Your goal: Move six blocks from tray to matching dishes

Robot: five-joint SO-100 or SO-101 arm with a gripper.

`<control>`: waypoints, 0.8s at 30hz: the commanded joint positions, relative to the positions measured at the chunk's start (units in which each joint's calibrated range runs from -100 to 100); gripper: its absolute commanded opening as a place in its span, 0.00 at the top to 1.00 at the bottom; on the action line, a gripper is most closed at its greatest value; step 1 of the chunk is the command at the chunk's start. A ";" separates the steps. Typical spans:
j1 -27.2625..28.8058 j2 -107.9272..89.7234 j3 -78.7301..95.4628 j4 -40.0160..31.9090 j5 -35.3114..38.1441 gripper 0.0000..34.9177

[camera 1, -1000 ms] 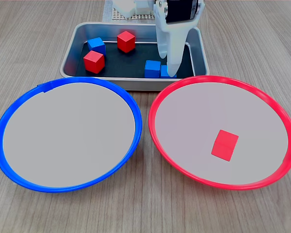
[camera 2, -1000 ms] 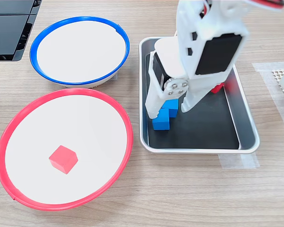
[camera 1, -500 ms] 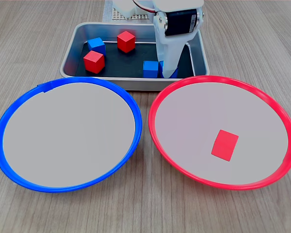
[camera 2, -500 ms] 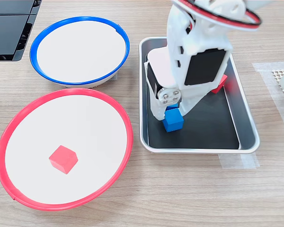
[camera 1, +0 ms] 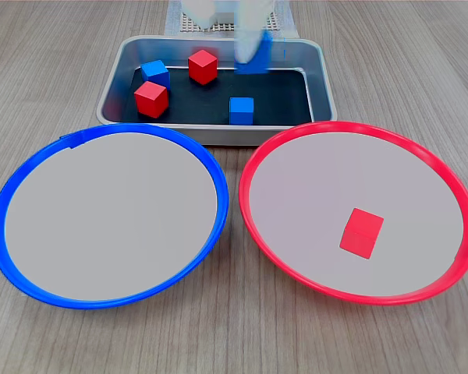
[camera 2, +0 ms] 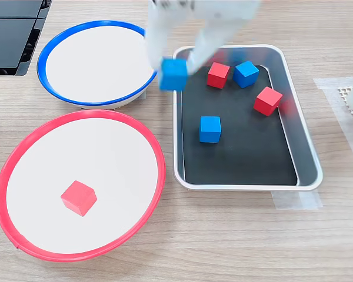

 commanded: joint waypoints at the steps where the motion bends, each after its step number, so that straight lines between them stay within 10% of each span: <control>1: 10.33 8.57 -11.52 -6.16 -4.10 0.99; 7: 13.05 19.49 -13.80 -14.33 -1.90 0.96; 12: 11.64 18.12 -7.97 -16.06 1.03 0.42; 14: 10.80 13.43 -5.15 -14.16 1.81 0.58; 16: 10.23 5.42 -0.51 -9.62 2.93 0.93; 24: 5.62 -14.11 24.52 -3.60 9.82 0.98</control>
